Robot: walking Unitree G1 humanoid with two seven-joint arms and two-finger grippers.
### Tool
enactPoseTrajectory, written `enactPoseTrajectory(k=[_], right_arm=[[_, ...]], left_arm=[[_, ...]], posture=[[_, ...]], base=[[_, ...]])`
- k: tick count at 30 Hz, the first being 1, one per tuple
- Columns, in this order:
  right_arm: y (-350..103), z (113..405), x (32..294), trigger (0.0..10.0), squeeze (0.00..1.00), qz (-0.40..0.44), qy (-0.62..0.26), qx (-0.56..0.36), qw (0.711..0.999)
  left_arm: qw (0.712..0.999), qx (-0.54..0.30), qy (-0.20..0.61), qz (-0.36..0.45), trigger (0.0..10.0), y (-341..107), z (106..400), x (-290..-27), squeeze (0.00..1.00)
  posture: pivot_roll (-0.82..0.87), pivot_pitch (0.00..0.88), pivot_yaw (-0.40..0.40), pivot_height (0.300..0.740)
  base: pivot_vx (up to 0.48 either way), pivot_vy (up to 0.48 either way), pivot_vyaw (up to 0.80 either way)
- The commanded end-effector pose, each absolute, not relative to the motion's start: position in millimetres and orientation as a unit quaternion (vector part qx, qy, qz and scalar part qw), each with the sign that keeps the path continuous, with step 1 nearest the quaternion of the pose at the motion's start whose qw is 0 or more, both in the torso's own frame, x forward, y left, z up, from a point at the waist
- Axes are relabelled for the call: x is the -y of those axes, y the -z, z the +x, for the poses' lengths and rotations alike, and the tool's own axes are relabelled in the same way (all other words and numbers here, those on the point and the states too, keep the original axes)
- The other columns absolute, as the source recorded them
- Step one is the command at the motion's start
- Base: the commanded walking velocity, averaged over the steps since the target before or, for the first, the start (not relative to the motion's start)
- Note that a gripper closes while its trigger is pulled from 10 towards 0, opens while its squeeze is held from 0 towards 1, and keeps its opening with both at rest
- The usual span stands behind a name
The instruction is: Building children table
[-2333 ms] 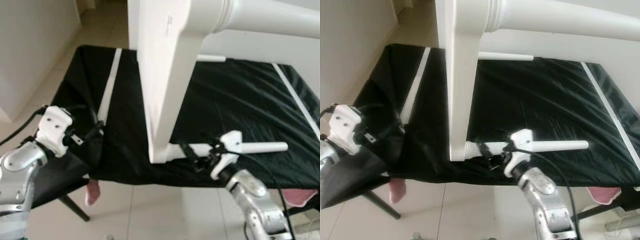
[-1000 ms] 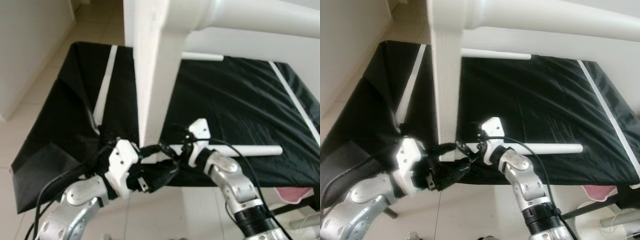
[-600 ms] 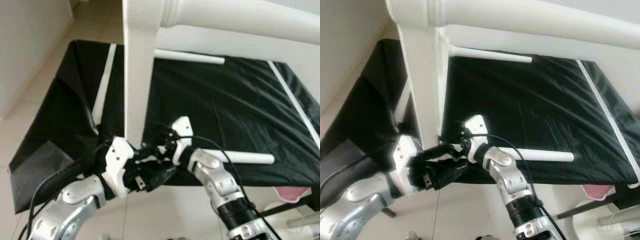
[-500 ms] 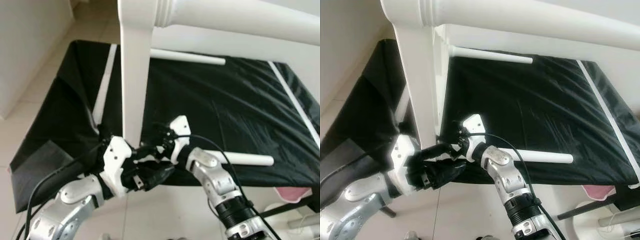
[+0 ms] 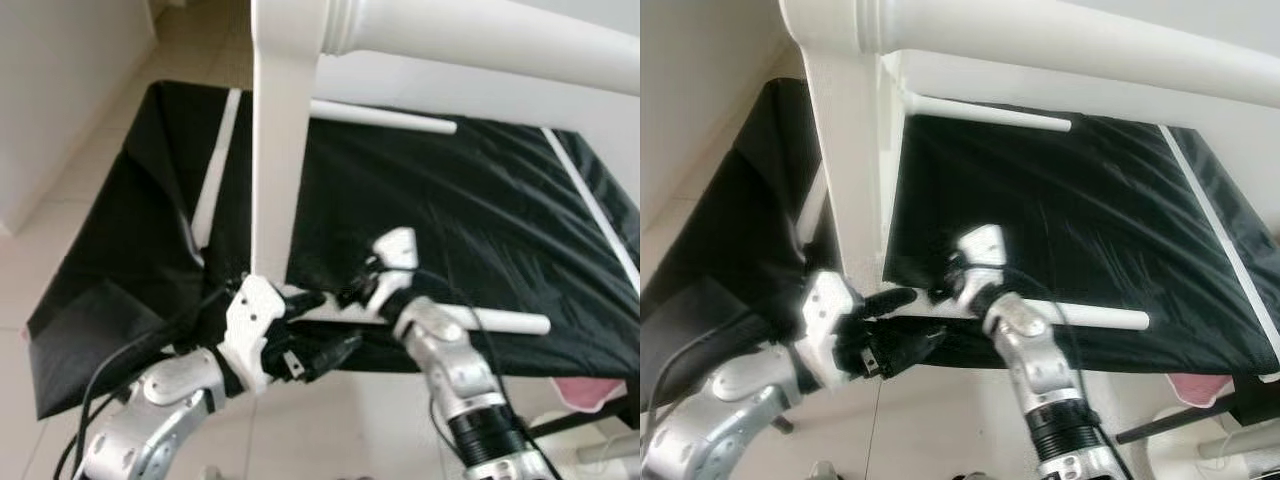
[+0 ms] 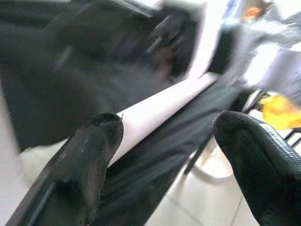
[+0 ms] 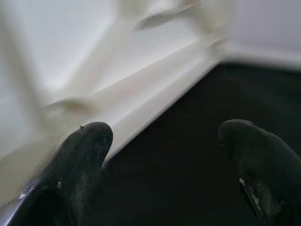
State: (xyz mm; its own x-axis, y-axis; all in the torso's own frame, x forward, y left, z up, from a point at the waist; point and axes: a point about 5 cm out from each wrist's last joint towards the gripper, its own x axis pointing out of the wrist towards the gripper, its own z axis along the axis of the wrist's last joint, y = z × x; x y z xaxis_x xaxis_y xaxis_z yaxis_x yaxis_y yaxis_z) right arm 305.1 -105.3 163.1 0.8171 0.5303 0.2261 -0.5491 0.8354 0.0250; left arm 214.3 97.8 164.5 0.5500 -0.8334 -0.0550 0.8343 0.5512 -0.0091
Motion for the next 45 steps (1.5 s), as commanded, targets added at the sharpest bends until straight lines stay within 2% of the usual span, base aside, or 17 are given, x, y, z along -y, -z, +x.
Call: enactPoseTrajectory(k=[1,3,7,9,13,16,19,23,32,40,45], right_arm=[[-160.6,303.0,112.2,10.0,0.00,0.048,-0.263,0.106,0.958],[-160.9,301.6,128.8,10.0,0.00,0.034,-0.202,0.119,0.972],[-159.2,299.3,142.1,10.0,0.00,0.035,-0.144,0.123,0.981],[-159.2,299.3,142.1,10.0,0.00,0.035,-0.144,0.123,0.981],[-155.0,298.5,147.2,10.0,0.00,0.044,-0.086,0.115,0.989],[-155.0,298.5,147.2,10.0,0.00,0.044,-0.086,0.115,0.989],[-149.8,299.9,144.6,10.0,0.00,0.052,-0.052,0.108,0.991],[-149.6,304.5,143.6,10.0,0.00,0.056,-0.027,0.111,0.992],[-153.5,310.6,146.9,10.0,0.00,0.055,-0.020,0.119,0.991],[-152.5,311.4,164.1,10.0,0.00,0.047,0.006,0.121,0.992],[-150.5,308.0,171.9,10.0,0.00,0.042,0.021,0.122,0.991]], left_arm=[[0.880,-0.030,0.474,0.012,10.0,-162.0,214.5,-94.6,0.00],[0.881,-0.026,0.473,0.003,10.0,-162.4,219.0,-89.0,0.00],[0.874,-0.025,0.486,0.007,10.0,-160.0,222.0,-80.0,0.00],[0.874,-0.025,0.486,0.007,10.0,-160.0,222.0,-80.0,0.00],[0.874,-0.005,0.485,0.034,10.0,-162.0,233.2,-65.2,0.00],[0.874,-0.005,0.485,0.034,10.0,-162.0,233.2,-65.2,0.00],[0.887,0.010,0.460,0.018,10.0,-164.2,242.0,-52.8,0.00],[0.897,0.052,0.435,0.062,10.0,-164.6,247.0,-40.7,0.00],[0.907,0.040,0.409,0.086,10.0,-159.4,260.3,-21.8,0.00],[0.924,0.031,0.367,0.106,10.0,-152.8,276.0,-6.1,0.00],[0.941,0.011,0.321,0.105,10.0,-144.4,286.7,-9.3,0.00]], posture=[[0.11,0.082,-0.104,0.740],[0.10,0.079,-0.100,0.740],[0.08,0.068,-0.084,0.740],[0.08,0.068,-0.084,0.740],[0.06,0.055,-0.070,0.740],[0.06,0.055,-0.070,0.740],[0.04,0.040,-0.051,0.740],[0.05,0.049,-0.051,0.740],[0.06,0.062,-0.059,0.740],[0.05,0.075,-0.061,0.740],[0.04,0.078,-0.056,0.740]], base=[[0.000,0.000,0.00],[0.000,0.000,0.00],[0.000,0.000,0.00],[0.000,0.000,0.00],[0.000,0.000,0.00],[0.000,0.000,0.00],[0.000,0.000,0.00],[0.000,0.000,0.00],[0.000,0.000,0.00],[0.000,0.000,0.00],[0.000,0.000,0.00]])
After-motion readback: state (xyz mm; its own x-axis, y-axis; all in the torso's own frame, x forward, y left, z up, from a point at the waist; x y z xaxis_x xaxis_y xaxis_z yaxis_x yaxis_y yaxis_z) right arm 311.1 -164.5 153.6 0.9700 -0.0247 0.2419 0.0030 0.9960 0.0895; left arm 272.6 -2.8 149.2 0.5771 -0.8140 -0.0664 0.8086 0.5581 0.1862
